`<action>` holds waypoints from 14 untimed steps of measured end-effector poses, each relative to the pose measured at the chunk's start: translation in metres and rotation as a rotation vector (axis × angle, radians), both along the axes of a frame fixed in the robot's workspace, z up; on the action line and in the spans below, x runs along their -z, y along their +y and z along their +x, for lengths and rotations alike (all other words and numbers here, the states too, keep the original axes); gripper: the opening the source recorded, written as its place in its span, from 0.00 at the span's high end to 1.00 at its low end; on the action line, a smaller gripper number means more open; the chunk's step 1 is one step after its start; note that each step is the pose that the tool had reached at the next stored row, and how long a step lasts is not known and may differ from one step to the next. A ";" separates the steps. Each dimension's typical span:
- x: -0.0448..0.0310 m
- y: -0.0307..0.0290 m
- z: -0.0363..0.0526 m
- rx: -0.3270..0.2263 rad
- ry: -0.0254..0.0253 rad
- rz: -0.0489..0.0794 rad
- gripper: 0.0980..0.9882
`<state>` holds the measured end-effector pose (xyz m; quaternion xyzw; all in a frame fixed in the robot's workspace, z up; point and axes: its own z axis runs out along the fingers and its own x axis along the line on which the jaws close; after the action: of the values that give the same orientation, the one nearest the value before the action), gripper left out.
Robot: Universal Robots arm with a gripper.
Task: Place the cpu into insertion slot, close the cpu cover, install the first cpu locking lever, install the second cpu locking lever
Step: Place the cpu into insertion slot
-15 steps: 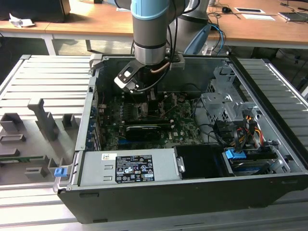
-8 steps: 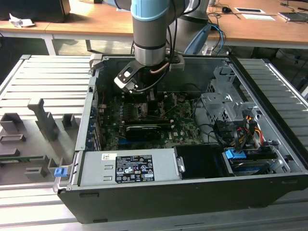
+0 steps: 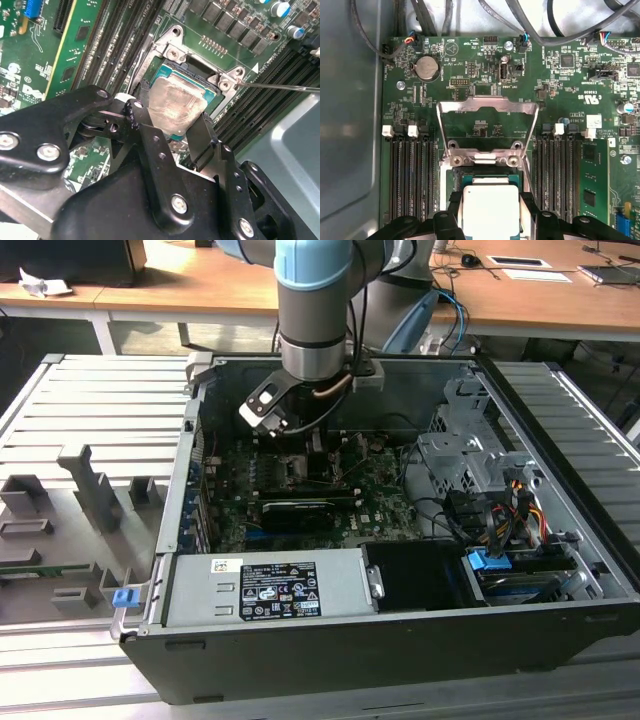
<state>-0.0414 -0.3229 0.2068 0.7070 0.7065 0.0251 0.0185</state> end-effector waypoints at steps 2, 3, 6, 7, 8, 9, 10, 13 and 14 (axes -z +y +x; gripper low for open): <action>0.0011 0.0005 0.0002 0.000 -0.0001 0.000 0.51; 0.0018 0.0007 0.0002 0.000 -0.0001 0.000 0.51; 0.0038 0.0014 0.0002 0.000 -0.0001 0.000 0.51; 0.0044 0.0015 0.0002 0.000 -0.0001 0.000 0.51; 0.0052 0.0019 0.0001 0.000 0.0000 0.000 0.51; 0.0055 0.0021 0.0002 0.000 0.0000 0.000 0.51; 0.0057 0.0021 0.0003 0.001 0.0000 0.000 0.51; 0.0067 0.0023 0.0005 0.004 0.0000 0.000 0.51; 0.0070 0.0023 0.0005 0.004 0.0000 0.000 0.51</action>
<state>-0.0409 -0.3205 0.1998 0.7085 0.7050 0.0250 0.0186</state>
